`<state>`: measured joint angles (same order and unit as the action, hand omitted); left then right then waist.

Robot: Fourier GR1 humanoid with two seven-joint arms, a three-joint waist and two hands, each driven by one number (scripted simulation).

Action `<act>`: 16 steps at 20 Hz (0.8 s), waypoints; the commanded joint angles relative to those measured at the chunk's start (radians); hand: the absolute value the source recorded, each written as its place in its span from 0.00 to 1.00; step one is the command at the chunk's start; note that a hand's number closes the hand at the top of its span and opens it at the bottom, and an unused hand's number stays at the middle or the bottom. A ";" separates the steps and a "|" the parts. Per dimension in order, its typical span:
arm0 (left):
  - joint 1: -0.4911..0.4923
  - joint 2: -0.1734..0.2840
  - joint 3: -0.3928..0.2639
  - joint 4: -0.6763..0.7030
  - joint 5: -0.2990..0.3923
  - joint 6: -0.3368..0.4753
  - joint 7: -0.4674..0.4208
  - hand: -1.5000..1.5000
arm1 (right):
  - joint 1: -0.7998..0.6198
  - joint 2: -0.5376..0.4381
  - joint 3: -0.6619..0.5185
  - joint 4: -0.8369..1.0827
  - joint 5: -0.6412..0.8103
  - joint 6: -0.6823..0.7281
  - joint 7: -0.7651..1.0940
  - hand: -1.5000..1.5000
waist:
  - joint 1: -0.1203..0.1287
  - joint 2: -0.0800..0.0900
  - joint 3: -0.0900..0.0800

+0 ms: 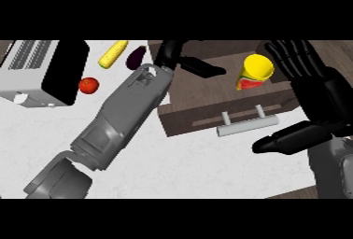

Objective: Pick up the cup, place it into the drawer and close the drawer

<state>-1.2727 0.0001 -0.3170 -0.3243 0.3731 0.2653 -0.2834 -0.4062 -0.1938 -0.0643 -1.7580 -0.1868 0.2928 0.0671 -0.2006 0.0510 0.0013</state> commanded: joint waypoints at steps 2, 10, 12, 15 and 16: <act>0.016 0.000 0.035 -0.060 0.115 -0.033 -0.070 0.00 | -0.007 0.006 0.074 -0.007 -0.102 0.132 0.009 1.00 | -0.018 0.001 -0.001; 0.011 0.000 0.061 -0.094 0.230 0.030 -0.191 0.00 | 0.032 -0.151 0.220 -0.013 -0.094 0.360 0.138 1.00 | 0.037 -0.024 -0.002; 0.023 0.000 0.066 -0.076 0.238 0.016 -0.212 0.00 | 0.068 -0.181 0.247 -0.013 -0.019 0.380 0.126 1.00 | 0.077 -0.026 -0.001; 0.010 0.000 0.070 -0.049 0.255 0.046 -0.228 0.00 | 0.093 -0.212 0.251 -0.032 0.085 0.346 0.150 0.00 | 0.102 -0.032 -0.001; 0.015 0.000 0.051 -0.056 0.258 0.062 -0.238 0.00 | 0.073 -0.215 0.260 -0.029 0.179 0.323 0.115 0.00 | 0.104 -0.032 0.000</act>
<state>-1.2579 0.0001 -0.2572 -0.3904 0.6085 0.2955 -0.4935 -0.3464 -0.3631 0.1709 -1.7802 -0.1518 0.6211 0.1905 -0.1259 0.0255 0.0002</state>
